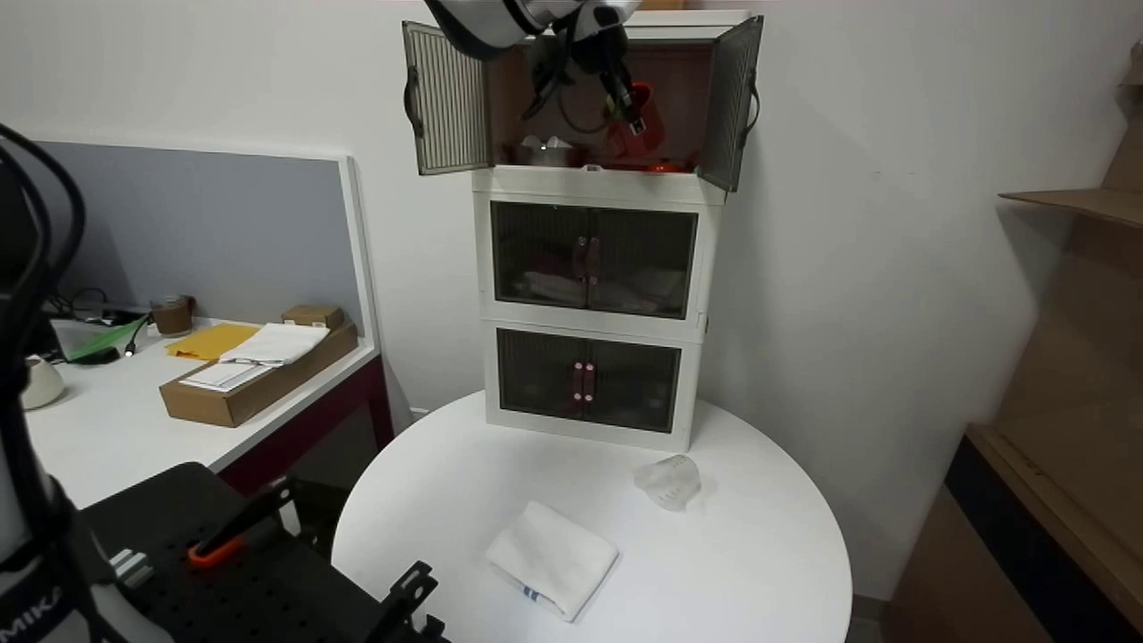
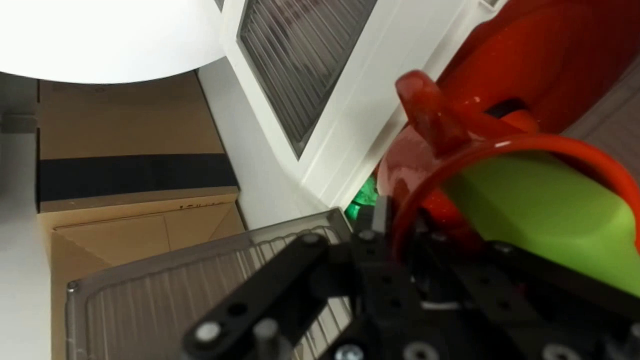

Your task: Put the orange cup in the top shelf

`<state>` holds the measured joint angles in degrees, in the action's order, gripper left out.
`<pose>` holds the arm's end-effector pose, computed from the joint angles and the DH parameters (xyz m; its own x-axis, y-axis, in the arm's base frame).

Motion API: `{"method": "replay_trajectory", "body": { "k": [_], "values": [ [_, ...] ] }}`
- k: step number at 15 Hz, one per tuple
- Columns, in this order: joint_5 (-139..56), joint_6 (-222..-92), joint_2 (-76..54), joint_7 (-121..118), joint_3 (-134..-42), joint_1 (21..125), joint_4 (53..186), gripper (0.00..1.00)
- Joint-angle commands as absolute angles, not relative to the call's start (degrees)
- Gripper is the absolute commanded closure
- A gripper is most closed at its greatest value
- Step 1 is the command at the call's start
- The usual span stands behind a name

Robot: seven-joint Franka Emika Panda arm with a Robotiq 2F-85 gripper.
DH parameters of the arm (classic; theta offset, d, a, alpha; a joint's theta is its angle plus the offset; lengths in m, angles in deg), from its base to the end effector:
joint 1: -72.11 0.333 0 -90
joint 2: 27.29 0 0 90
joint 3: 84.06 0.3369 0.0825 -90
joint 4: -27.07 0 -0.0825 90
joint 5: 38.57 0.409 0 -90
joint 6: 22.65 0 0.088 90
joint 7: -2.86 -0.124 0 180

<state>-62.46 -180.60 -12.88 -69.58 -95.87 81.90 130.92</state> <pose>0.7081 0.0011 0.4786 0.3797 -0.7426 0.5517 -0.6564 -0.6365 -0.4050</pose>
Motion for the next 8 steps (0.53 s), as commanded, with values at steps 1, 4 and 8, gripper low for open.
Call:
{"method": "replay_trajectory", "body": {
  "k": [1,4,8],
  "values": [
    [-64.02,-183.53,-7.4,-71.29,-96.55,82.2,127.38,0.98],
    [-62.06,-184.75,-4.3,-70.26,-95.88,81.39,124.53,0.98],
    [-60.71,-184.21,-2.12,-69.63,-95.19,80.68,121.09,0.98]
  ]
}}
